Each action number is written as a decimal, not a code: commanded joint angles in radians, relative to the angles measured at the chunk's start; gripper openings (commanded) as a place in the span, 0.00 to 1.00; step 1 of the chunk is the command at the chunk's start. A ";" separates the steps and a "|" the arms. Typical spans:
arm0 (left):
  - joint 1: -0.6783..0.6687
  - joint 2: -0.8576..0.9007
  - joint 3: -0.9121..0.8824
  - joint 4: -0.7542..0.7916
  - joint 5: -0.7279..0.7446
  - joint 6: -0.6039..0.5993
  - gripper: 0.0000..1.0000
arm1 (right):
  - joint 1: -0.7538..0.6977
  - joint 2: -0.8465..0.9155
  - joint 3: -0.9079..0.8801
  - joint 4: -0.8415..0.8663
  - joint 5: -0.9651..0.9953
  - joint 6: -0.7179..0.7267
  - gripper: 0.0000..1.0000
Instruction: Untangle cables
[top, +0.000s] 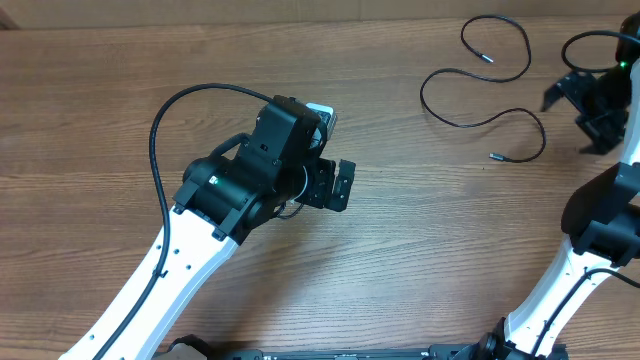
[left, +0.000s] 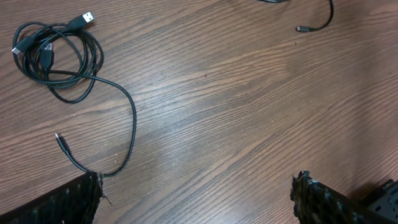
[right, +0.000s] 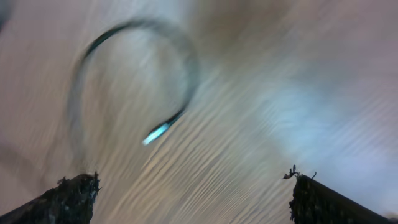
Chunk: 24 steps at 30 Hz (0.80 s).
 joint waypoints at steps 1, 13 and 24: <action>0.003 0.005 0.003 -0.003 0.010 0.001 1.00 | 0.000 -0.024 -0.059 0.014 0.203 0.147 1.00; 0.003 0.005 0.003 -0.021 0.007 0.001 1.00 | -0.023 -0.023 -0.254 0.143 0.149 0.071 1.00; 0.003 0.005 0.003 -0.023 0.007 0.001 1.00 | -0.021 -0.023 -0.414 0.304 -0.006 -0.011 0.78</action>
